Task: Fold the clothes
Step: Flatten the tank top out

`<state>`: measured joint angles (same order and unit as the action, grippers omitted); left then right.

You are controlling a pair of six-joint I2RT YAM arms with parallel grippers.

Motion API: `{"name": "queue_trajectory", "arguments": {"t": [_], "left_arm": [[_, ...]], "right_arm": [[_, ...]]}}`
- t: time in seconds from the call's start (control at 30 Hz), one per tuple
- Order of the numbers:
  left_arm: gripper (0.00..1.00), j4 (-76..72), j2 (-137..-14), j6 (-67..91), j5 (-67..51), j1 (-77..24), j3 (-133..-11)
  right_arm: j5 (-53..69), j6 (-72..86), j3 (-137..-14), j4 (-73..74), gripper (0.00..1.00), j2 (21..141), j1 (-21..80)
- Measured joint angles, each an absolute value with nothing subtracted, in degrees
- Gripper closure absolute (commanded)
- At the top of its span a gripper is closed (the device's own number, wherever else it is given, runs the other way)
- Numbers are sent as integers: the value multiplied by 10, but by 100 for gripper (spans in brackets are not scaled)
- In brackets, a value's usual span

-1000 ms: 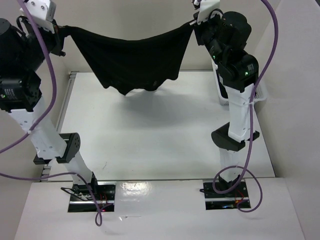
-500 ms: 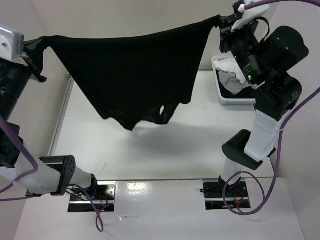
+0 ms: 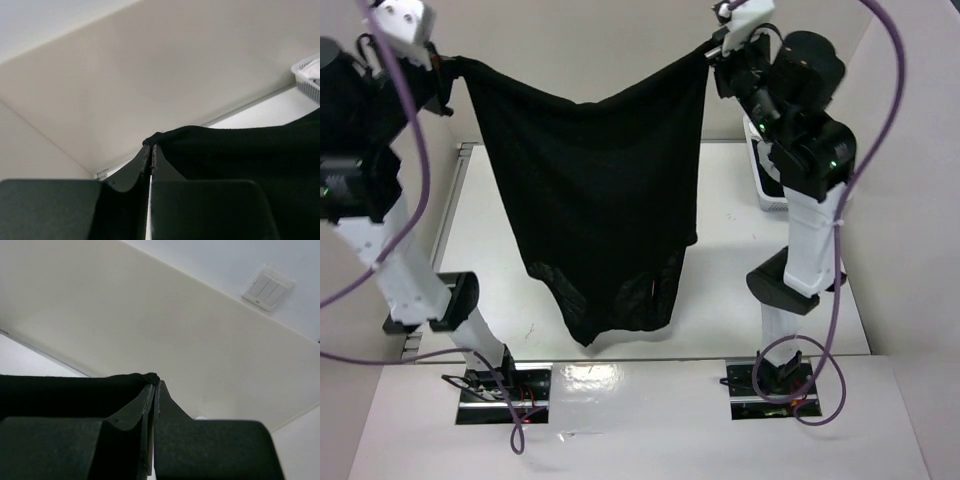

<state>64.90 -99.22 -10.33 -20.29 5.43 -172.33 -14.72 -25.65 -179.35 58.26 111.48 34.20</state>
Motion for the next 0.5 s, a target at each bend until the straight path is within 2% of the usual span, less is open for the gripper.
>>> {"name": "queue_trajectory", "arguments": {"t": [0.2, 0.5], "left_arm": [[100, 653, -1108, -102, -205, 54, -1765], [99, 630, -1120, -102, -203, 54, -1782]], "right_arm": [[-126, -262, -1790, 562, 100, 1178, 291], [-119, -275, -1786, 517, 100, 1203, 275]]}}
